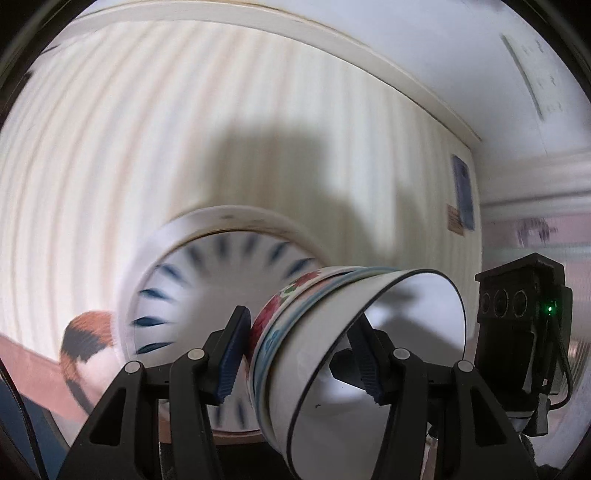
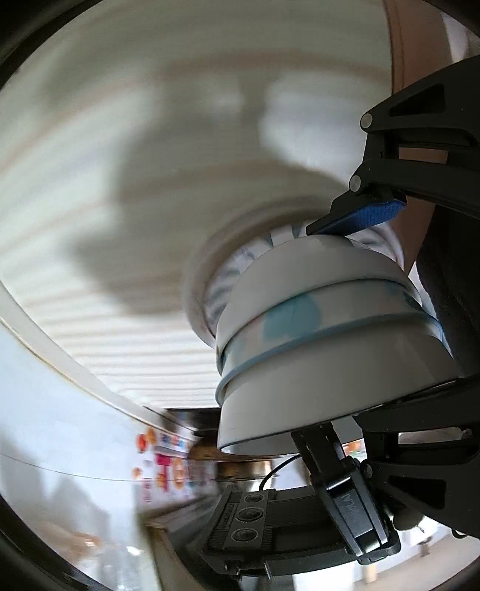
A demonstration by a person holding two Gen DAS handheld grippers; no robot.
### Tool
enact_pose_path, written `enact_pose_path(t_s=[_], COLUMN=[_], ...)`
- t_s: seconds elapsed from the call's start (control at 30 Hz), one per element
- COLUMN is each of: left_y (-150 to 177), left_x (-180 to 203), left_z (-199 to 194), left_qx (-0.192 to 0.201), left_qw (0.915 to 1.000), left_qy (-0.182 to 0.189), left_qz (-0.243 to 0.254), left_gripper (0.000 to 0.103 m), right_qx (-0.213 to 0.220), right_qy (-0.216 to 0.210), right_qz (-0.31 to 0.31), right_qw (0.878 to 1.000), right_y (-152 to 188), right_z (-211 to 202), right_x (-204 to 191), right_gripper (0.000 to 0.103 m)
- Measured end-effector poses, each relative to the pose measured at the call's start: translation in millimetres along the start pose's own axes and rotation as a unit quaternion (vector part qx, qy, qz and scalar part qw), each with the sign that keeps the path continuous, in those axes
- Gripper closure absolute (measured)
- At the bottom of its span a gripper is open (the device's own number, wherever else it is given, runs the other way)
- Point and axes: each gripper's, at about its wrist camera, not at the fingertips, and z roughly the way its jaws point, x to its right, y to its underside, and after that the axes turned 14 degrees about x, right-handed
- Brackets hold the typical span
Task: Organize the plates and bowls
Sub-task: 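Lift the bowl stack with both grippers and carry it over the plate stack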
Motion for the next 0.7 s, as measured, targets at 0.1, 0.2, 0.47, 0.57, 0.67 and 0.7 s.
enact_pose_path(t_s=[0.1, 0.2, 0.47, 0.57, 0.67, 0.7], left_y=[2, 4, 3, 3, 1, 1], left_x=[-24, -44, -60, -61, -61, -64], left_z=[-4, -5, 0, 0, 0, -2], left_qx=[0.008, 0.014, 0.018, 0.019, 0.020, 0.019], left_qw=[0.9996, 0.9986, 0.9971, 0.9974, 0.9977, 0.9979], left_qy=[-0.013, -0.021, -0.023, -0.030, -0.031, -0.030], left_qz=[-0.026, -0.048, -0.069, -0.062, -0.057, -0.055], left_gripper=[0.052, 0.052, 0.052, 0.052, 0.052, 0.052], right_qx=[-0.022, -0.040, -0.056, -0.056, -0.055, -0.054], right_qy=[-0.002, -0.003, 0.017, 0.024, 0.026, 0.026], right_qz=[-0.015, -0.025, -0.050, -0.052, -0.049, -0.049], right_qw=[1.000, 0.999, 0.997, 0.997, 0.997, 0.997], right_y=[6, 10, 10, 9, 7, 7], right_z=[21, 42, 59, 67, 74, 74], right_x=[-11, -17, -25, -31, -36, -37], right_gripper=[0.039, 0.039, 0.039, 0.039, 0.039, 0.039])
